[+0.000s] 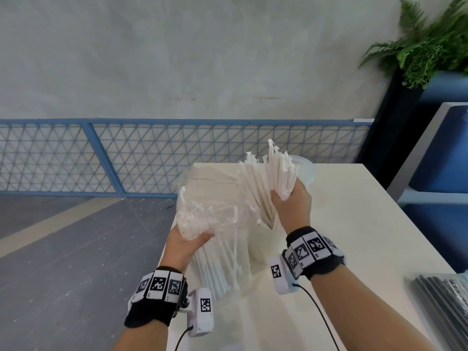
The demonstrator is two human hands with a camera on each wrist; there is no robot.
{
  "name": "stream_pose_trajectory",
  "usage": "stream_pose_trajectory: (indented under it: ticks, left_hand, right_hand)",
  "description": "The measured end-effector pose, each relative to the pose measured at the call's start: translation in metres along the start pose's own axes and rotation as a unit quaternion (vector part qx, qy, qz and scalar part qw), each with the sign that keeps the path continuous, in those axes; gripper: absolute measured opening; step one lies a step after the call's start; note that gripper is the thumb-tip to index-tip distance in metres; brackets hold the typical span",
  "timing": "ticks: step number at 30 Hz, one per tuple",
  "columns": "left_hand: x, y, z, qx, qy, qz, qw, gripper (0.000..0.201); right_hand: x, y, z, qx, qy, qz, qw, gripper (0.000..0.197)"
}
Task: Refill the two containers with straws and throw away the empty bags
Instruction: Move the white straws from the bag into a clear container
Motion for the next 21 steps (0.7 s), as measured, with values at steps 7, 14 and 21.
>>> stream_pose_trajectory:
  ticks: [7, 14, 21]
  left_hand:
    - [-0.002, 0.002, -0.004, 0.001, -0.005, -0.014, 1.0, 0.054]
    - [-0.018, -0.001, -0.004, -0.001, -0.027, -0.006, 1.0, 0.04]
    - [-0.011, 0.002, -0.007, -0.005, -0.02, 0.015, 1.0, 0.04]
  right_hand:
    - [0.003, 0.01, -0.015, -0.025, 0.101, 0.066, 0.992, 0.088]
    - [0.022, 0.002, -0.042, -0.114, 0.05, -0.065, 0.99, 0.106]
    - [0.037, 0.007, -0.025, -0.101, 0.051, -0.105, 0.988, 0.061]
Point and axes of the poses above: each hand's wrist, its own z-axis towards the middle knuckle, its own x-axis out of the palm, y = z × x, the point moved 7 cm from there along z, towards the middle knuckle, and after that the axes turned 1 degree about x, right-handed, at the moved point
